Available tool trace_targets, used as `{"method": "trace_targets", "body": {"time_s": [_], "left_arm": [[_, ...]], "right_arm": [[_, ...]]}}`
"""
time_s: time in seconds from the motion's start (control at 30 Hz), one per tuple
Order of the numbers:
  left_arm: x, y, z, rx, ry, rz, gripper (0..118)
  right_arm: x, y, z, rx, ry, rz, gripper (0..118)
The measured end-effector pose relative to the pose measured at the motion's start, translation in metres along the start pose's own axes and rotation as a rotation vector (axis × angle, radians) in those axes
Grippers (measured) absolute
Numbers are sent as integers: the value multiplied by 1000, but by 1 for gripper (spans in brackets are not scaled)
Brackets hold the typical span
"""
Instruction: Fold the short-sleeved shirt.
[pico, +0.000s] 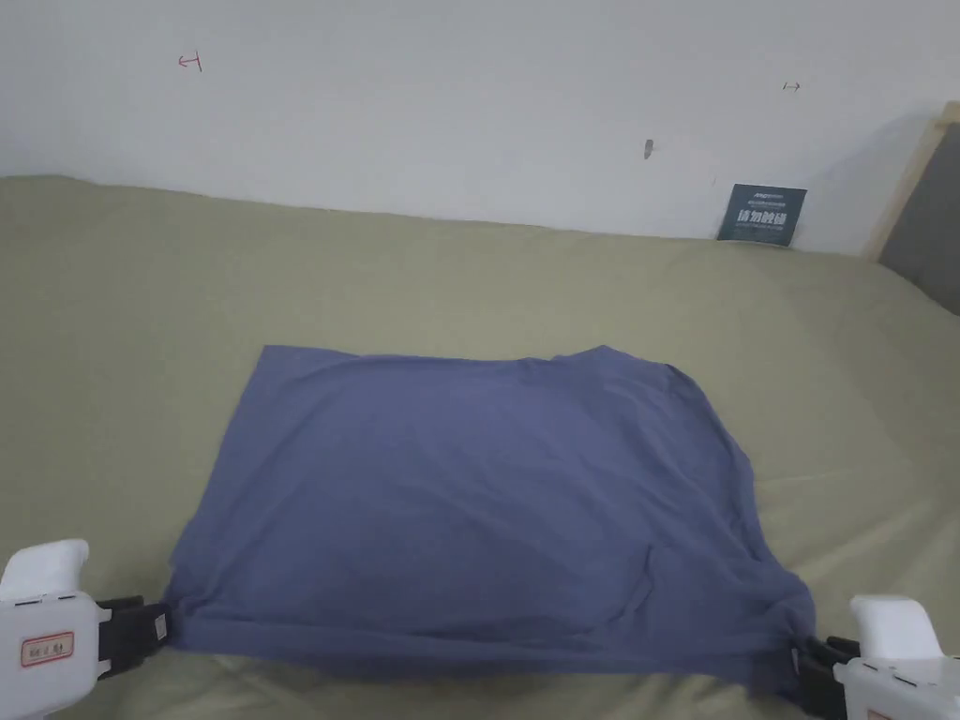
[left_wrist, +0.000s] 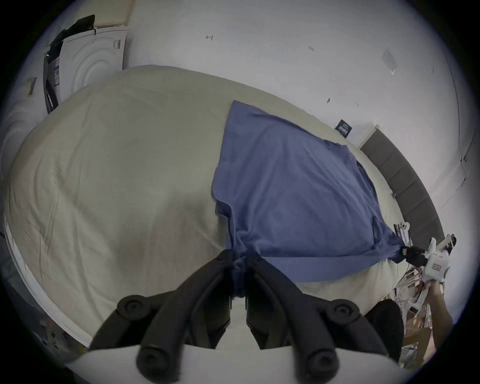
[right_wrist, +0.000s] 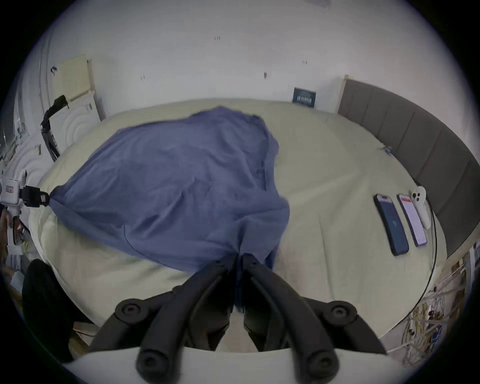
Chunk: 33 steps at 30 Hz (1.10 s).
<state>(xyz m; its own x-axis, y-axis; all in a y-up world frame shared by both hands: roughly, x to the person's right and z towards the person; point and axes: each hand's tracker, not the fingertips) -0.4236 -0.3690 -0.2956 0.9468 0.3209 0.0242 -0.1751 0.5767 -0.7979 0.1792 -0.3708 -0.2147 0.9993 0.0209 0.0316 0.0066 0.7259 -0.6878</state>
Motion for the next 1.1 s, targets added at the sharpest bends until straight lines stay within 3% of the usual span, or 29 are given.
{"method": "trace_targets", "body": {"time_s": [0.33, 0.67, 0.9, 0.93, 0.97, 1.0, 1.03, 1.07, 1.1], "left_arm": [[14, 73, -8, 35, -28, 53, 11], [21, 145, -85, -105, 35, 26, 11], [14, 155, -123, -161, 54, 60, 12], [14, 154, -125, -163, 61, 66, 28], [13, 154, -125, -168, 99, 62, 53], [13, 153, -123, -161, 142, 52, 79], [11, 150, -119, -145, 141, 50, 95], [8, 149, -110, -118, 116, 54, 94], [8, 149, -103, -96, 91, 57, 94]], "right_arm": [[16, 69, -15, 66, 17, -33, 8], [25, 125, -97, -30, -1, -22, 8], [28, 133, -139, -104, -21, -20, 10], [29, 131, -142, -103, -12, -25, 21], [29, 130, -144, -111, -32, -32, 38], [28, 129, -145, -116, -53, -39, 60], [31, 127, -143, -118, -67, -53, 89], [34, 124, -136, -99, -55, -77, 97], [36, 123, -129, -59, -40, -104, 96]]}}
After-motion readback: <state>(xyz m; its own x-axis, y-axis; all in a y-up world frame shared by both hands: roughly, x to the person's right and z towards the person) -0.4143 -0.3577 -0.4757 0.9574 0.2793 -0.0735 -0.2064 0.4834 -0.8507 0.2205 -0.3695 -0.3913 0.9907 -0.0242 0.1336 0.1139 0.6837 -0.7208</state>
